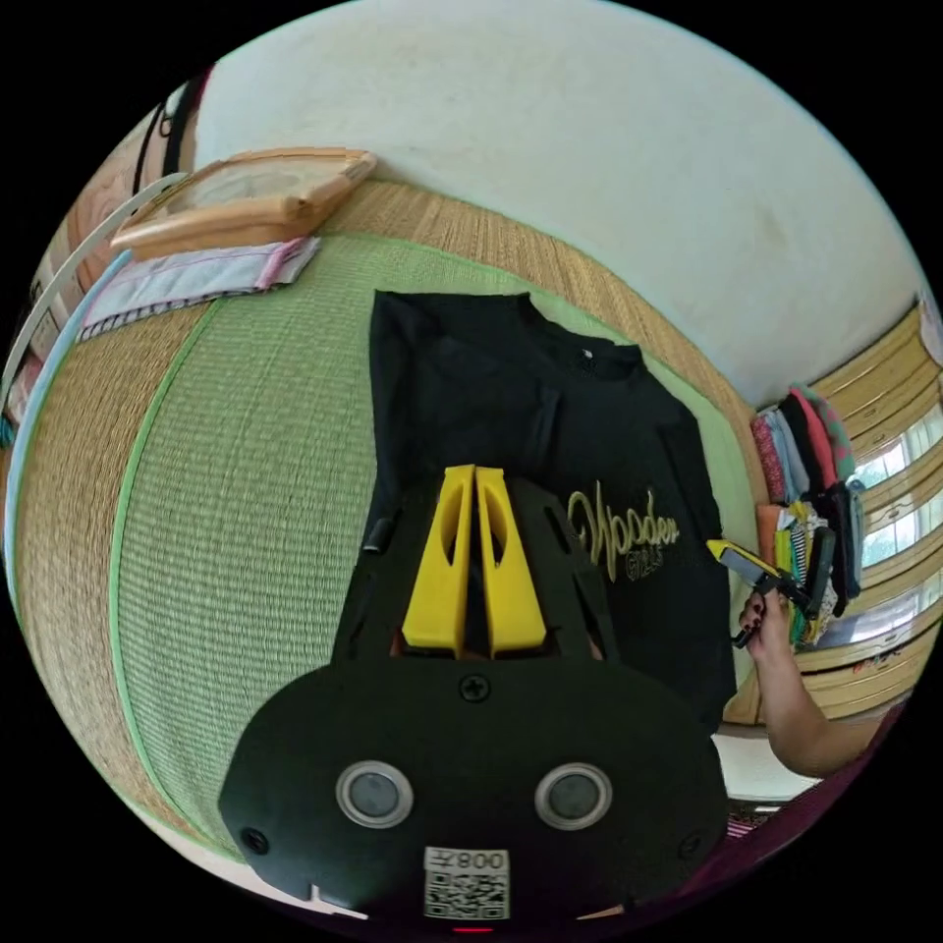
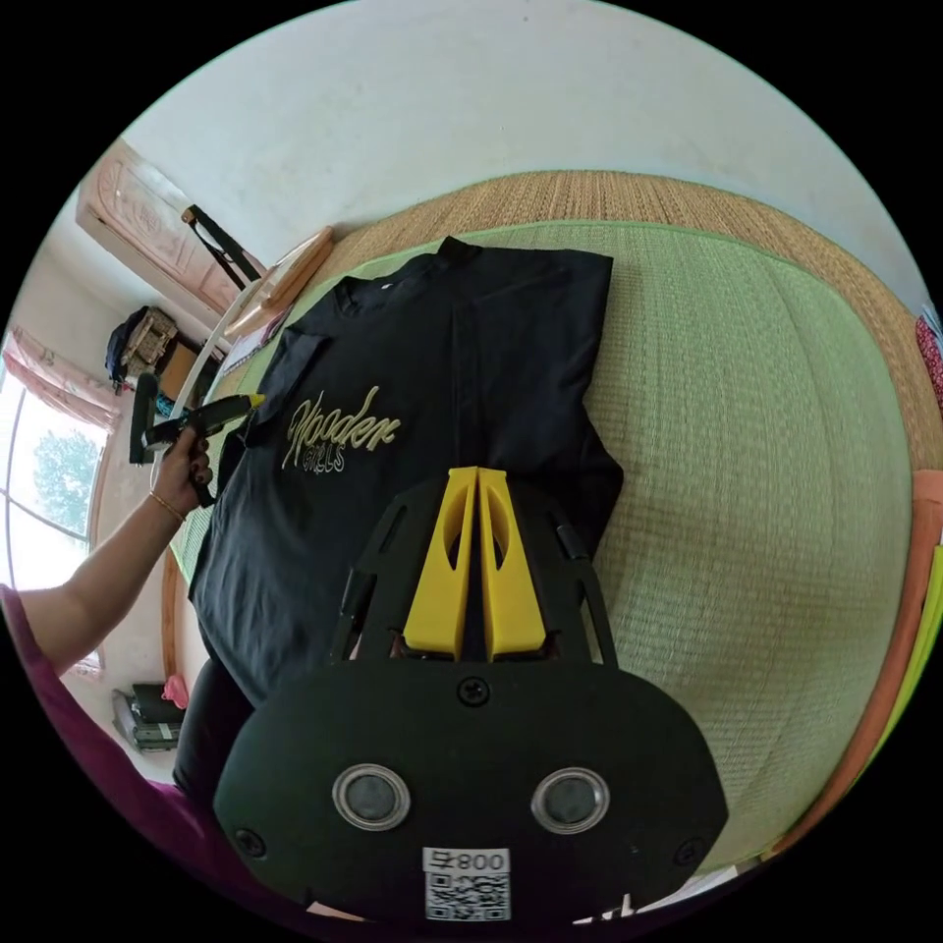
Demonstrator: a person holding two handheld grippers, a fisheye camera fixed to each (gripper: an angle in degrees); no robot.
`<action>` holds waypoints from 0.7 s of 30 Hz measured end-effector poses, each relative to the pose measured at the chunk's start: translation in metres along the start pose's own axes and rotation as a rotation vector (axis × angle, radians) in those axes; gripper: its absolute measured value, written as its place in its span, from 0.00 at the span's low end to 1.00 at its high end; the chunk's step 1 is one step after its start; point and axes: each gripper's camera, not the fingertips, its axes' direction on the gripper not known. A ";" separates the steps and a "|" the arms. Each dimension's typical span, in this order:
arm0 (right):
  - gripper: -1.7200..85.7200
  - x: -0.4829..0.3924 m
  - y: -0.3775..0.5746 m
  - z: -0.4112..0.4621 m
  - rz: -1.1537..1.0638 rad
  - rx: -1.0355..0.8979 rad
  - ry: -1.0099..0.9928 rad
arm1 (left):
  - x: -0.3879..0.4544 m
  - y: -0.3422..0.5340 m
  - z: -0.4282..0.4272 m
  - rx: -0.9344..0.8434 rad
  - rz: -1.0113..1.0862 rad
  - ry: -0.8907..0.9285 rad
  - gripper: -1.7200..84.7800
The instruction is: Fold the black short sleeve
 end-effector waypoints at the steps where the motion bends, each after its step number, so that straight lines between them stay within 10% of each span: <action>1: 0.02 0.001 0.001 -0.005 -0.001 0.013 0.007 | -0.002 0.004 -0.002 0.004 -0.001 0.007 0.03; 21: 0.02 0.056 0.044 -0.091 0.161 0.013 -0.175 | -0.088 0.158 -0.086 -0.038 -0.161 0.172 0.03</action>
